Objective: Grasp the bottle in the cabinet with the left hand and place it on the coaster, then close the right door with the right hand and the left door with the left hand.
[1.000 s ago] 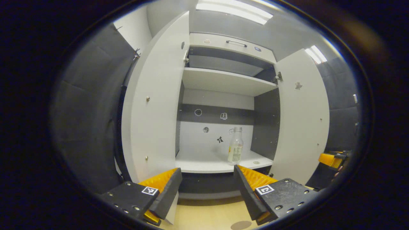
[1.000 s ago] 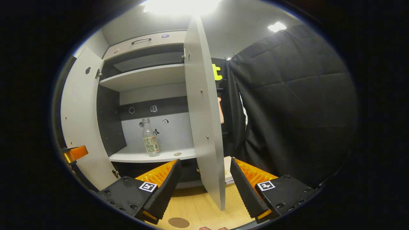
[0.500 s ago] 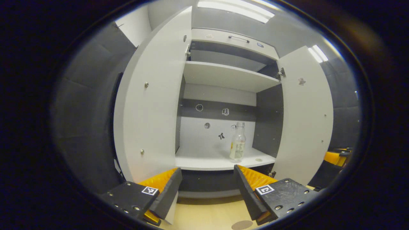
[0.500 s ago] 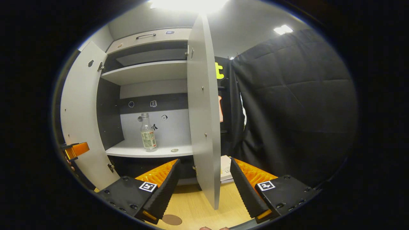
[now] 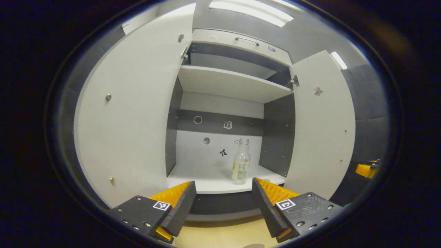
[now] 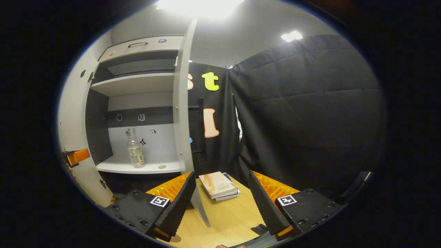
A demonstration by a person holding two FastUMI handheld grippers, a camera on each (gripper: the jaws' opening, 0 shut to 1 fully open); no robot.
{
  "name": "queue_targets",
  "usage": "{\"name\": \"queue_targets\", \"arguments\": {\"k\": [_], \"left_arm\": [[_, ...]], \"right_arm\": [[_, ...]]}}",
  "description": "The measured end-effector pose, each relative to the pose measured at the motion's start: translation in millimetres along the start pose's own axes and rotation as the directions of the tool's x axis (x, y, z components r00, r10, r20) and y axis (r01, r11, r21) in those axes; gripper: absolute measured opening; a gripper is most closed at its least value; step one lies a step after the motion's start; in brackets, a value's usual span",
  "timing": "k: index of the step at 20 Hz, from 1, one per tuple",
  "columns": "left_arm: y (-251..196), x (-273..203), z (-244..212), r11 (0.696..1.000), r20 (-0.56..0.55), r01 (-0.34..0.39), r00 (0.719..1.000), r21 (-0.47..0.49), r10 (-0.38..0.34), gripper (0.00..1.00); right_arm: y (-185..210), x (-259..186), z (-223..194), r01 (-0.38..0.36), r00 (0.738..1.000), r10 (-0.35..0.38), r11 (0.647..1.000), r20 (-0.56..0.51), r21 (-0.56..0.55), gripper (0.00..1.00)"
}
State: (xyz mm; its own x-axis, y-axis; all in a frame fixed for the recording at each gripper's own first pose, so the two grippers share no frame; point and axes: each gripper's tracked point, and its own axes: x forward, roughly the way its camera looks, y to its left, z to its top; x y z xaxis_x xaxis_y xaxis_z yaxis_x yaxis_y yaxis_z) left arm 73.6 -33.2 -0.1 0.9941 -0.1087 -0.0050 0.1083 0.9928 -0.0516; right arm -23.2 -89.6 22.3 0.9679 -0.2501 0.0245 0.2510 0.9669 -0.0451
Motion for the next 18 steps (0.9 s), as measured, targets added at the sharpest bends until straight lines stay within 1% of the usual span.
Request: {"name": "queue_targets", "arguments": {"k": [2, 3, 4, 5, 7, 8, 9, 10, 15, 18], "left_arm": [[-13, 19, 6, 1.0, 0.001, 0.024, 1.0, 0.002, -0.024, 0.94], [-19, 30, 9, 0.999, -0.001, 0.031, 1.0, 0.006, -0.031, 1.0], [-25, 41, 11, 0.999, -0.002, 0.037, 0.999, 0.009, -0.037, 1.0], [-29, 52, 14, 0.999, -0.003, 0.04, 0.999, 0.011, -0.04, 0.94], [-33, 75, 22, 0.999, 0.0, 0.037, 0.999, 0.025, -0.037, 0.94], [-35, 87, 26, 0.999, 0.005, 0.035, 0.999, 0.035, -0.035, 1.0], [-36, 98, 30, 0.999, 0.006, 0.03, 1.0, 0.041, -0.031, 1.0], [-36, 111, 32, 0.998, 0.005, 0.027, 1.0, 0.048, -0.027, 0.94], [-37, 166, 36, 0.999, 0.009, 0.002, 1.0, 0.038, -0.003, 0.94], [-33, 195, 29, 0.999, 0.0, -0.014, 1.0, 0.029, 0.014, 0.94]], "right_arm": [[-23, 6, 6, 0.051, 0.998, -0.051, 0.999, 0.021, 0.008, 0.92], [-33, 10, 8, 0.072, 0.997, -0.072, 0.997, 0.027, 0.018, 0.92], [-42, 14, 9, 0.091, 0.995, -0.092, 0.995, 0.029, 0.028, 0.97], [-52, 18, 10, 0.109, 0.994, -0.11, 0.993, 0.027, 0.037, 0.97], [-74, 26, 11, 0.144, 0.989, -0.146, 0.988, 0.032, 0.049, 0.97], [-85, 31, 11, 0.161, 0.986, -0.163, 0.985, 0.037, 0.056, 0.97], [-93, 36, 13, 0.173, 0.984, -0.176, 0.983, 0.04, 0.064, 0.97], [-98, 39, 10, 0.182, 0.982, -0.185, 0.981, 0.039, 0.071, 0.97], [-118, 63, 5, 0.191, 0.981, -0.194, 0.978, 0.027, 0.083, 0.98], [-125, 78, 1, 0.194, 0.98, -0.196, 0.977, 0.015, 0.091, 0.98]]}}
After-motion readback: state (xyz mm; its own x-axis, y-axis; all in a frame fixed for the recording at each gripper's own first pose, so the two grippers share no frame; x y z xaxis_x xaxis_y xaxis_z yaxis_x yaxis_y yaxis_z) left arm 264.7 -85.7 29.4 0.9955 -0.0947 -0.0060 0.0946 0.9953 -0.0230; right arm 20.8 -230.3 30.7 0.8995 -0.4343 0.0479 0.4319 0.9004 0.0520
